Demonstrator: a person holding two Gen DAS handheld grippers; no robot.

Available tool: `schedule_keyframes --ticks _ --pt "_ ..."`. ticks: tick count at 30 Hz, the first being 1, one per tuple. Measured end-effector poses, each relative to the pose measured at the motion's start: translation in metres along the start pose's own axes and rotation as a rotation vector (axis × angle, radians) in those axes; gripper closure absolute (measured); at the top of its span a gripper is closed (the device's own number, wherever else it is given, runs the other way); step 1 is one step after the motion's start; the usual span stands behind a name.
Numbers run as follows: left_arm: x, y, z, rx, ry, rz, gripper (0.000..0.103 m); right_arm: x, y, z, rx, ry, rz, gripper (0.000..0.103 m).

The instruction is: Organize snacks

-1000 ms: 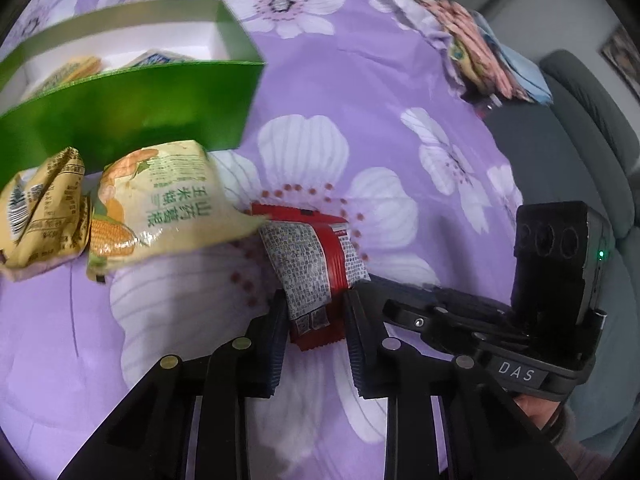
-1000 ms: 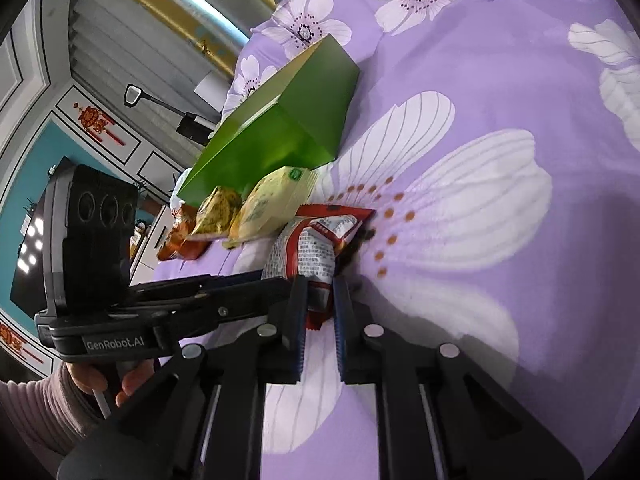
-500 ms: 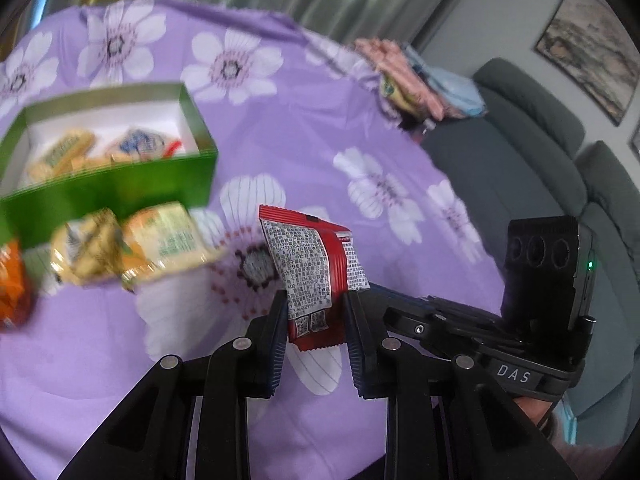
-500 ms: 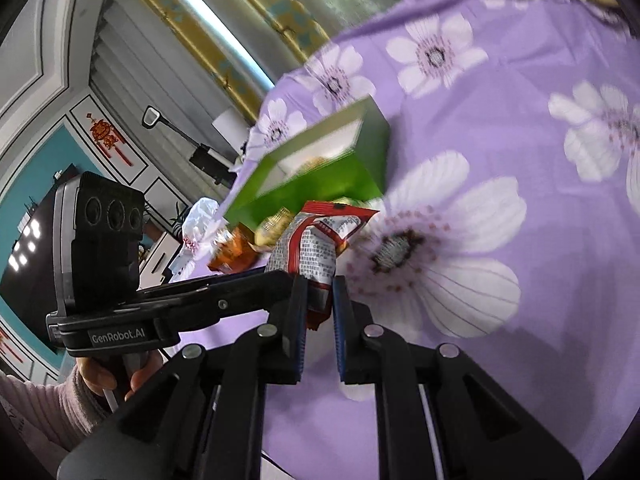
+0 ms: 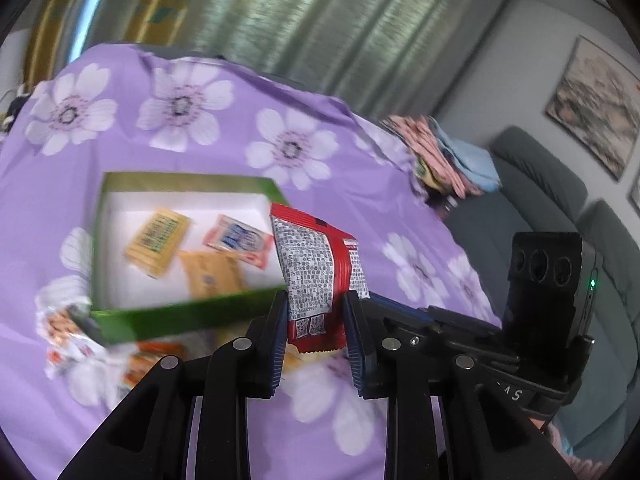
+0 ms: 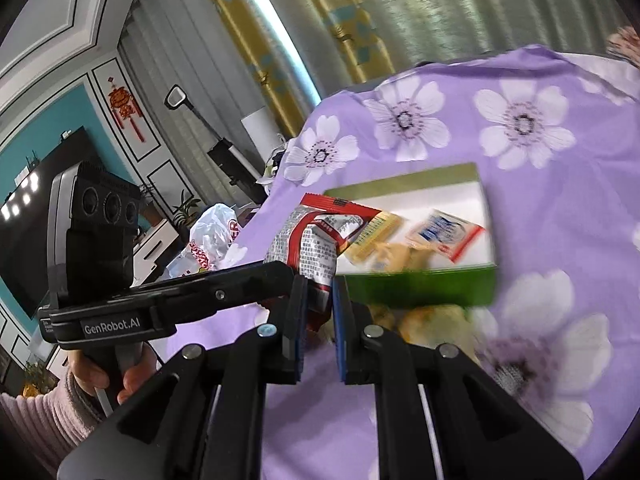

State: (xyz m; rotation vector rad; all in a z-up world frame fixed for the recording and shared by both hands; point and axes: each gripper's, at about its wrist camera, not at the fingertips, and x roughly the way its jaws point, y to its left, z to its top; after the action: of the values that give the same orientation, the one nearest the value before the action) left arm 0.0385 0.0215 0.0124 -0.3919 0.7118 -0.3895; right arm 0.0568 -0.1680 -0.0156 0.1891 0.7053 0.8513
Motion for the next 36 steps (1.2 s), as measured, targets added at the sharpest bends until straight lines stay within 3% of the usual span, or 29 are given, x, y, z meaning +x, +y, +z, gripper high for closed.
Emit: schedule_keyframes --ticks 6,21,26,28,30,31,36 --pt "0.009 0.037 0.018 -0.04 0.014 0.041 0.076 0.047 0.007 0.022 -0.015 0.039 0.006 0.091" --pt "0.076 0.083 0.029 -0.152 0.109 0.128 0.076 0.119 -0.038 0.035 0.033 0.145 -0.032 0.089" --pt "0.086 0.087 0.033 -0.196 0.118 0.186 0.076 0.135 -0.047 0.036 0.034 0.176 -0.074 0.08" --pt "0.085 0.086 0.035 -0.202 0.118 0.211 0.064 0.139 -0.052 0.035 0.039 0.179 -0.115 0.064" --pt "0.078 0.084 0.035 -0.202 0.105 0.213 0.029 0.134 -0.055 0.035 0.048 0.174 -0.128 0.063" --pt "0.071 0.081 0.034 -0.198 0.089 0.216 0.024 0.129 -0.055 0.034 0.054 0.165 -0.114 0.063" --pt "0.04 0.068 0.026 -0.182 0.058 0.235 0.024 0.095 -0.051 0.028 0.053 0.124 -0.112 0.056"
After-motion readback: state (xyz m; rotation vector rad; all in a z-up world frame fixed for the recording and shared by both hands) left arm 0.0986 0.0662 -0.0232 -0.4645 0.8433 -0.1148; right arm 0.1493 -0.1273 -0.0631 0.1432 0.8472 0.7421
